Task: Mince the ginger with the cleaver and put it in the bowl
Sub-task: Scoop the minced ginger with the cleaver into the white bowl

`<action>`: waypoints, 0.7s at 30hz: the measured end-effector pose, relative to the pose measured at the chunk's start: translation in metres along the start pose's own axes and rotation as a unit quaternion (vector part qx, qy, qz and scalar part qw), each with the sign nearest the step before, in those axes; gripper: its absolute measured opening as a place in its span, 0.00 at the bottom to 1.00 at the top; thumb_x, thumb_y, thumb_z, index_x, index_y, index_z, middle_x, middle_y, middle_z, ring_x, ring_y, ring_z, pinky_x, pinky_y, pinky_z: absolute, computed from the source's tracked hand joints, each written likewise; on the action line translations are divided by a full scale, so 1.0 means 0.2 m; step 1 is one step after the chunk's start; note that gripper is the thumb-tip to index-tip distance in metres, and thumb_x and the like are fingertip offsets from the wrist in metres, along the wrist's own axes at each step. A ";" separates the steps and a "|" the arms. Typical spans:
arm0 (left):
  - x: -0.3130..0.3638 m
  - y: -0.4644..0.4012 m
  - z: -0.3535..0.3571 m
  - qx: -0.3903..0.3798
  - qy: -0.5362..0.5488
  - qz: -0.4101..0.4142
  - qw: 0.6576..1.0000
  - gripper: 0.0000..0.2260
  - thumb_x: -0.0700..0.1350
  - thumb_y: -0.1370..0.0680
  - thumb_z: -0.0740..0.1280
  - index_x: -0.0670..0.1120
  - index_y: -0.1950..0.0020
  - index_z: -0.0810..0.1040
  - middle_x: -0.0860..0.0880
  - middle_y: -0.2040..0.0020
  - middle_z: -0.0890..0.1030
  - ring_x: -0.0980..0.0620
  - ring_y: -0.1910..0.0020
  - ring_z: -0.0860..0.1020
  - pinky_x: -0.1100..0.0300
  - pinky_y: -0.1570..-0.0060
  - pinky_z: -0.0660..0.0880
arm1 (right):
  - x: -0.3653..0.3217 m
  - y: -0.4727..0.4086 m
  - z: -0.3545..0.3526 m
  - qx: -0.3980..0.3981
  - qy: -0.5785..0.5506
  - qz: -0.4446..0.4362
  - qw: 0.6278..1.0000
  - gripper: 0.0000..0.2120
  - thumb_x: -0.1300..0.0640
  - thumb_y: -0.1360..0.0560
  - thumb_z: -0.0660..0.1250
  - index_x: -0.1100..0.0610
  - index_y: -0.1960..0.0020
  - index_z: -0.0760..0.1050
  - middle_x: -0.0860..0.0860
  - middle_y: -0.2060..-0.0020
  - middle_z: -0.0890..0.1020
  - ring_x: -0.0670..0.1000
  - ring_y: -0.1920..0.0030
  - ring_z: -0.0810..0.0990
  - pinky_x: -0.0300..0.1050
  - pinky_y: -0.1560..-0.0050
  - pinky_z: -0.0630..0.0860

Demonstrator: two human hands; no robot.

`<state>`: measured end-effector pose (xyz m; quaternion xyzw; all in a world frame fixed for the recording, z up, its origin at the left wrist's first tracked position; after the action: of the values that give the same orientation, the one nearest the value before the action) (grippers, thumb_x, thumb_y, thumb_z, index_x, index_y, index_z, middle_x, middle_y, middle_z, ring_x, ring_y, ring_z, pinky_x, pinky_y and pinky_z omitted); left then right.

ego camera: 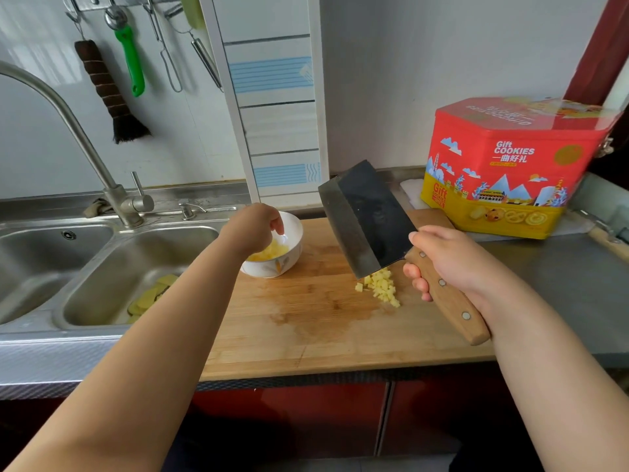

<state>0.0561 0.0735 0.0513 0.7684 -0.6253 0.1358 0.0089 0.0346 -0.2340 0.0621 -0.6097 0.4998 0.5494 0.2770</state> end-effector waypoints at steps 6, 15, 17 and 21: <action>0.24 0.04 -0.07 0.110 0.011 0.056 0.992 0.16 0.39 0.24 0.61 0.51 0.39 0.76 0.48 0.38 0.74 0.46 0.38 0.71 0.50 0.40 0.71 | 0.12 -0.01 -0.14 0.039 -0.014 0.024 0.999 0.07 0.51 0.17 0.57 0.48 0.40 0.69 0.53 0.72 0.77 0.51 0.73 0.74 0.44 0.71 0.74; 0.66 0.08 0.32 -0.009 0.248 0.088 0.965 0.19 0.52 0.16 0.51 0.48 0.27 0.67 0.48 0.30 0.72 0.50 0.32 0.70 0.61 0.39 0.62 | 0.35 0.01 -0.39 0.128 -0.020 0.079 0.988 0.07 0.50 0.18 0.60 0.52 0.45 0.72 0.55 0.69 0.77 0.52 0.71 0.75 0.46 0.69 0.76; 0.63 0.04 0.46 -0.070 0.215 0.064 0.972 0.23 0.56 0.16 0.48 0.48 0.25 0.63 0.47 0.27 0.68 0.47 0.28 0.66 0.57 0.32 0.60 | 0.40 0.00 -0.43 0.141 -0.021 0.087 0.986 0.08 0.51 0.18 0.60 0.54 0.42 0.71 0.56 0.69 0.77 0.52 0.72 0.74 0.45 0.71 0.75; 0.60 0.00 0.58 -0.118 0.152 0.077 0.978 0.25 0.57 0.17 0.46 0.48 0.24 0.62 0.46 0.26 0.67 0.46 0.27 0.63 0.52 0.28 0.58 | 0.47 -0.06 -0.46 0.145 -0.026 0.097 0.984 0.10 0.53 0.18 0.60 0.58 0.40 0.71 0.55 0.72 0.76 0.51 0.75 0.73 0.44 0.72 0.75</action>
<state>0.1014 -0.0621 -0.0335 0.6821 -0.6855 0.1764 0.1838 0.0730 -0.3408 -0.0075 -0.4976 0.6233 0.5109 0.3207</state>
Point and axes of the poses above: each hand's wrist, its own y-axis away from the middle knuckle, its own z-axis out of the palm, x = y × z, the point moved 5 cm from there along -y, towards the middle knuckle
